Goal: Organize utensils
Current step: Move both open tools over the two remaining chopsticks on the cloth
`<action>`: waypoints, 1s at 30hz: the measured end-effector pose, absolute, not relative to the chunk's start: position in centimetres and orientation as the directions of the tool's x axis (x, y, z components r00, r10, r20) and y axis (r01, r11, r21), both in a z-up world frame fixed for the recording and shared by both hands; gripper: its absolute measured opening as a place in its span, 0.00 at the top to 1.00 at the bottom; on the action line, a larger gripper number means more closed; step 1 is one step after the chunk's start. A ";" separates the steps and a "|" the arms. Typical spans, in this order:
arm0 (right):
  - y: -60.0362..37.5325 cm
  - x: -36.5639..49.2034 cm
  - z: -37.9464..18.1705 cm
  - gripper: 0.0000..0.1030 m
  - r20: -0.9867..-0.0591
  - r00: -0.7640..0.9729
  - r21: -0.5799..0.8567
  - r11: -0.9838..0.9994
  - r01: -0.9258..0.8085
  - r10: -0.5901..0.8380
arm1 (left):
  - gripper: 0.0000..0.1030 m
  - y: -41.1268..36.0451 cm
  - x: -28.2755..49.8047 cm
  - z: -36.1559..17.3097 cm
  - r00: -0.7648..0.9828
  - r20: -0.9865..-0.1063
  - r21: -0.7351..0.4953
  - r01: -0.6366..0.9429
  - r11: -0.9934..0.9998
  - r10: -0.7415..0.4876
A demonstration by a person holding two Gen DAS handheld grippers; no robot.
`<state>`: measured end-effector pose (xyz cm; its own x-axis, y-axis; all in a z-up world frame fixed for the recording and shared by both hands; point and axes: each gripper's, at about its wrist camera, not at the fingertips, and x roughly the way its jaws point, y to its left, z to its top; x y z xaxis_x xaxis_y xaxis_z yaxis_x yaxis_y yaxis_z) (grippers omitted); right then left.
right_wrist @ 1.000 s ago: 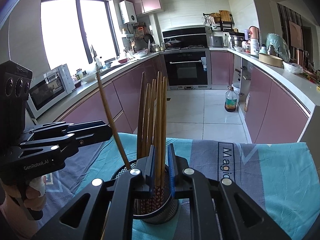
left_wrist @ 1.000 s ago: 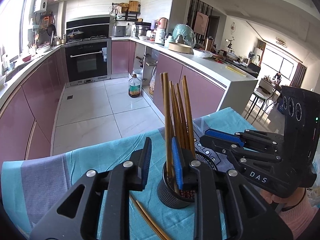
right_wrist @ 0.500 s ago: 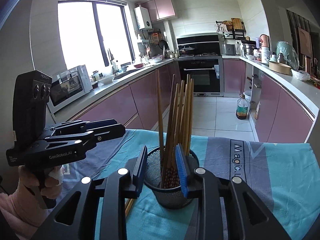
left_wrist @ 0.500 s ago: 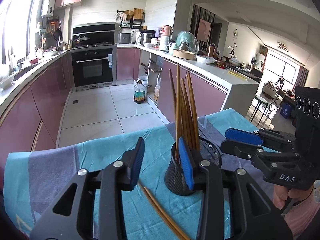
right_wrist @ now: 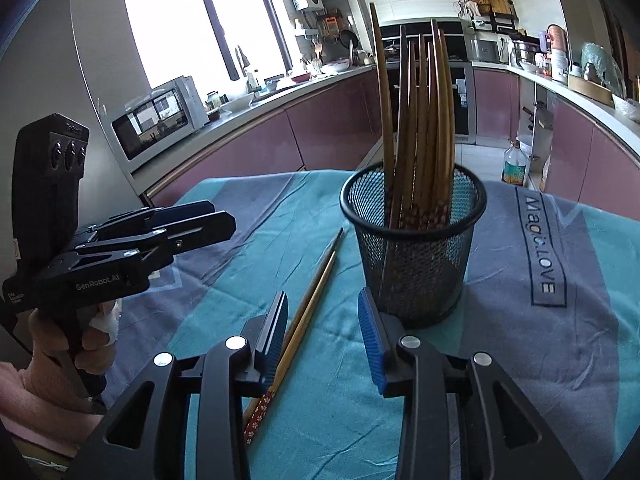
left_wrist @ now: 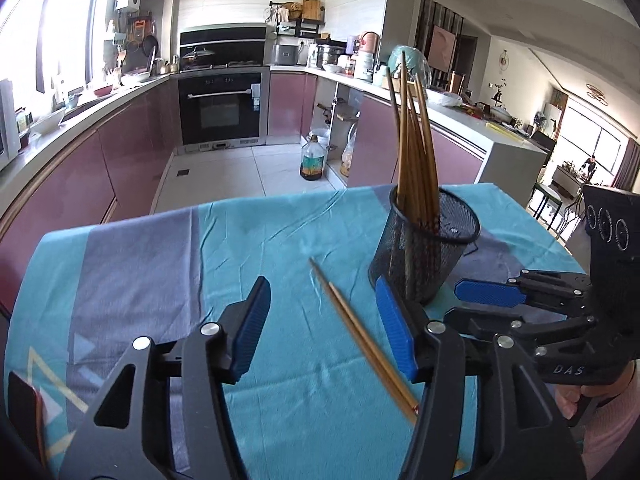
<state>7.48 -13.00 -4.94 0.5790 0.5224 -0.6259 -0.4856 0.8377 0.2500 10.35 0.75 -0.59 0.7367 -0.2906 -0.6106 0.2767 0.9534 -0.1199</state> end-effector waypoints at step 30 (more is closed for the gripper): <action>-9.2 6.8 -8.9 0.77 -0.748 0.507 0.165 0.859 -0.484 0.429 | 0.45 0.2 9.6 -5.9 0.651 -0.703 -0.154 0.254 0.955 -0.287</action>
